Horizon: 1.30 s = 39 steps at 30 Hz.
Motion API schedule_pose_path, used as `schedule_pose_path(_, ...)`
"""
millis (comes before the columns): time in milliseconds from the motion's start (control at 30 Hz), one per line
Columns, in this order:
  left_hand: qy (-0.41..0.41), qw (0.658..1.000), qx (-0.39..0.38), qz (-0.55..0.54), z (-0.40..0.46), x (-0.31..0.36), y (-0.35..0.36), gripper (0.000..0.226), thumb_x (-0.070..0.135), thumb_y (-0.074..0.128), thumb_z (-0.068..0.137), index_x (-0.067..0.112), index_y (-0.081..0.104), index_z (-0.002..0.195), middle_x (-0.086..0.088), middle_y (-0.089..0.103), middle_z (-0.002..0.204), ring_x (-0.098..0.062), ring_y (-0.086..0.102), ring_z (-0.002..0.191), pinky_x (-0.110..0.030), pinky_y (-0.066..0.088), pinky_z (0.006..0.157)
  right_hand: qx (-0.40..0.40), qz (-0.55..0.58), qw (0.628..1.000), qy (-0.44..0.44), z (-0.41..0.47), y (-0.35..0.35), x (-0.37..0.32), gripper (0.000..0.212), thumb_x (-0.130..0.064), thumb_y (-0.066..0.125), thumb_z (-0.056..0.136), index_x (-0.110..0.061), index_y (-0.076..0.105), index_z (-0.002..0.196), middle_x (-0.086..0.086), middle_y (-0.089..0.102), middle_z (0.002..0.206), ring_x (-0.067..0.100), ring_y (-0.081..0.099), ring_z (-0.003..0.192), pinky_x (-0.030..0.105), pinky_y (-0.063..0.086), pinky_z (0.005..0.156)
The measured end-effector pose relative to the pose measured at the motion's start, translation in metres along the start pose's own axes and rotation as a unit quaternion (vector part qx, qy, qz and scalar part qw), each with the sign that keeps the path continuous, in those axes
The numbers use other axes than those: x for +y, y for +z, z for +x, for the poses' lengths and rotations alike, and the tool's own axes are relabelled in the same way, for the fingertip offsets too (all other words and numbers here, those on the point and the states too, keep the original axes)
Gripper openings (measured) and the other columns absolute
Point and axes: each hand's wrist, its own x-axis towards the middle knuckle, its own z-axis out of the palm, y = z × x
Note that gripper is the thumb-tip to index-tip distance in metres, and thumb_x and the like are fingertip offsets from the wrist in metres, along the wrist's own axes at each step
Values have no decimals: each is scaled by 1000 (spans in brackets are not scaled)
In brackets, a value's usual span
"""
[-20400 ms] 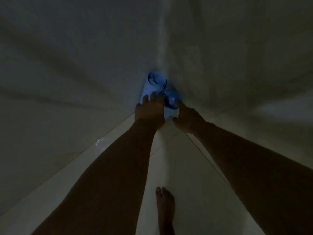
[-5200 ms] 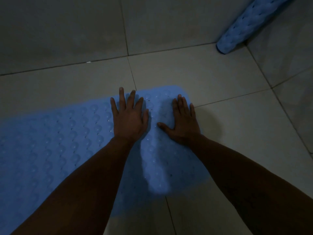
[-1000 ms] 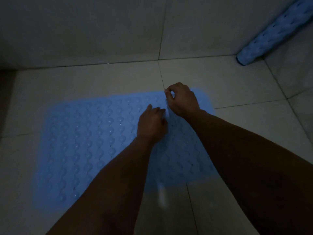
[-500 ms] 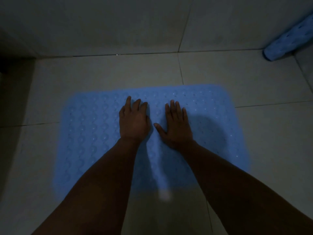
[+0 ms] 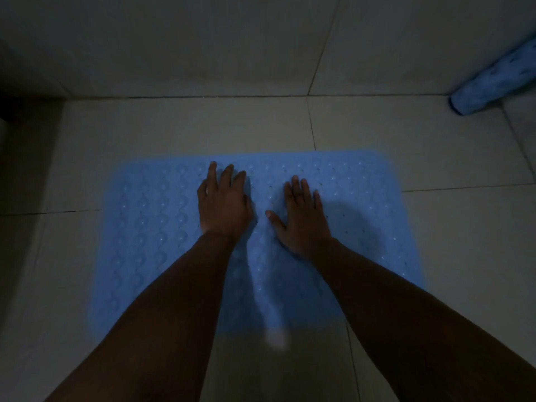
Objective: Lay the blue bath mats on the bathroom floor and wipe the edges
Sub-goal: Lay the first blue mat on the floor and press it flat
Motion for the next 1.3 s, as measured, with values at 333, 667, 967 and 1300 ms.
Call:
schedule_pose_path(333, 62, 997, -31, -20, -18, 33, 12, 62, 36, 37, 98, 18, 33, 157, -11, 23, 168, -37, 3, 157, -56, 16, 124, 26, 182, 983, 22, 36, -88, 7, 48, -36, 51, 103, -7, 56, 141, 14, 55, 146, 30, 49, 137, 33, 33, 114)
schedule_pose_path(667, 102, 994, -18, 41, -19, 49, 69, 87, 77, 12, 96, 24, 1, 164, -9, -11, 171, -34, -19, 155, -65, -1, 122, 198, 209, 957, -48, 71, -61, 34, 31, -33, 54, 99, -10, 72, 110, 9, 69, 110, 30, 63, 108, 40, 48, 97)
schedule_pose_path(967, 103, 992, -44, 51, -16, 51, 64, 100, 88, 12, 88, 23, -1, 164, -10, -16, 170, -35, -21, 155, -67, 1, 120, 224, 263, 937, -59, 80, -57, 22, 33, -34, 52, 102, -14, 64, 124, 5, 64, 123, 24, 57, 118, 32, 44, 101)
schedule_pose_path(1300, 106, 977, -187, -8, 3, 46, 33, 95, 82, 32, 89, 28, 6, 163, -7, -15, 170, -31, -18, 156, -61, -5, 123, 180, 243, 953, -22, 69, -88, 6, 38, -43, 44, 97, -19, 68, 113, 3, 66, 117, 24, 58, 115, 35, 45, 96)
